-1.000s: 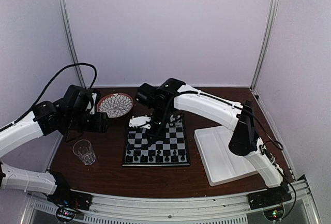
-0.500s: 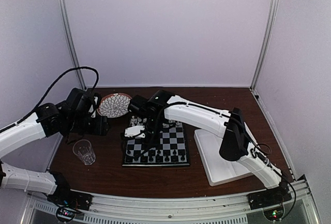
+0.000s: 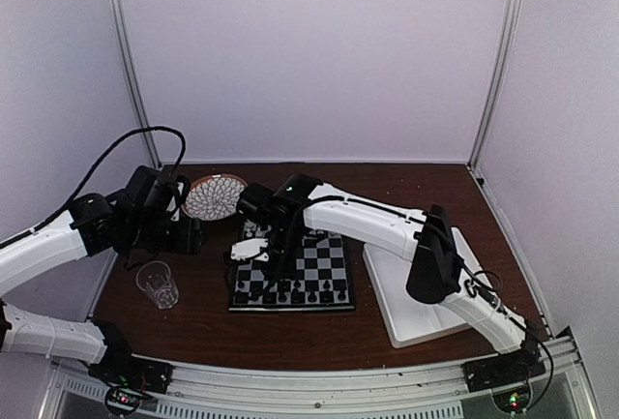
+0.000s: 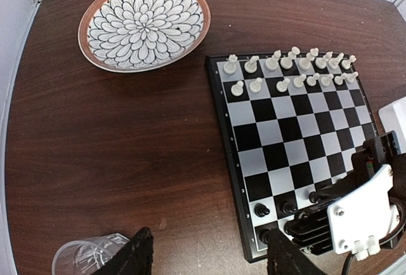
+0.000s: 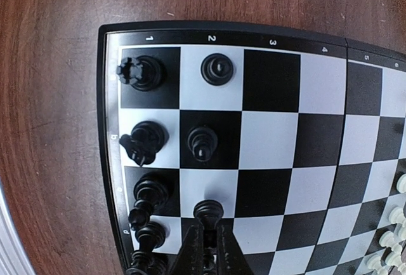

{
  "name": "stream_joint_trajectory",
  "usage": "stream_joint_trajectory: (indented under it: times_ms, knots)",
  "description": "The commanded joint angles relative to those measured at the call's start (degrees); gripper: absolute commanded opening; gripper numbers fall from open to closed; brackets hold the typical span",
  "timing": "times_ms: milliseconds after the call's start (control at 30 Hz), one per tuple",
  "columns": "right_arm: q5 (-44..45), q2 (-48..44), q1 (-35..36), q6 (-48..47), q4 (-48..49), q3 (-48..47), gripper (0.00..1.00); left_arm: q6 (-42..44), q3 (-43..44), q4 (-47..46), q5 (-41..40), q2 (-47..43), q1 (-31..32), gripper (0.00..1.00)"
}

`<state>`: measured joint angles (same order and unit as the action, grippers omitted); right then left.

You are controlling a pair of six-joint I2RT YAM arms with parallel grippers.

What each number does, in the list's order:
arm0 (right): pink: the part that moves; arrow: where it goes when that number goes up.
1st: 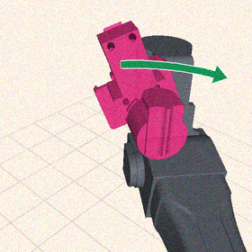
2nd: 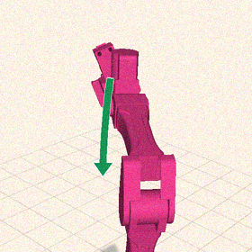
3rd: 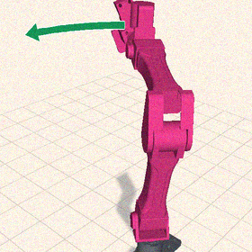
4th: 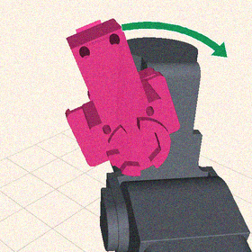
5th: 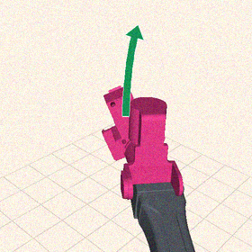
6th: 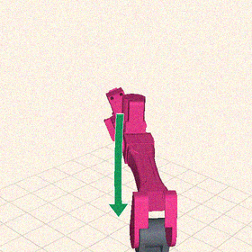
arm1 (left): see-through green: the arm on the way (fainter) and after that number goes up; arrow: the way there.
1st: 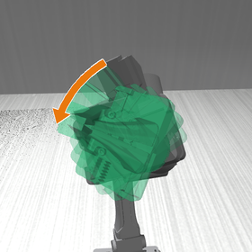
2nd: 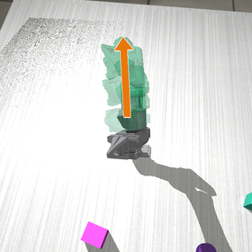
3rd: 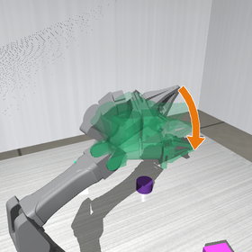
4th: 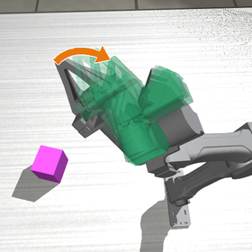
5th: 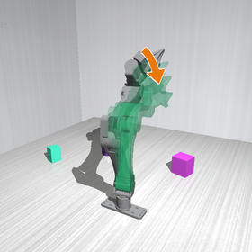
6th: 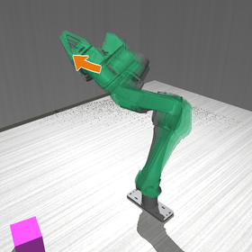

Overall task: Set up the chess pieces on the board
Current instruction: Place the pawn at f7.

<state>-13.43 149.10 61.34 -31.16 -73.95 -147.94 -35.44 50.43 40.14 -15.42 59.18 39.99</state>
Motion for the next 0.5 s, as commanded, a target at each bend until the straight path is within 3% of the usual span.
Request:
stream_joint_trajectory:
  times_ms: [0,200,467]
  knots:
    - [0.72,1.61,0.44,0.22,0.66,-1.65,0.08,0.64,-0.88,-2.35,0.21,-0.30,-0.68,0.62]
    - [1.13,2.16,0.62,0.09,1.00,-1.59,0.09,0.77,-0.95,-2.60,0.56,0.20,-1.03,0.62]
    - [0.58,0.70,0.80,0.94,1.51,-1.59,0.23,0.99,-1.38,-3.04,1.08,0.67,-1.49,0.62]
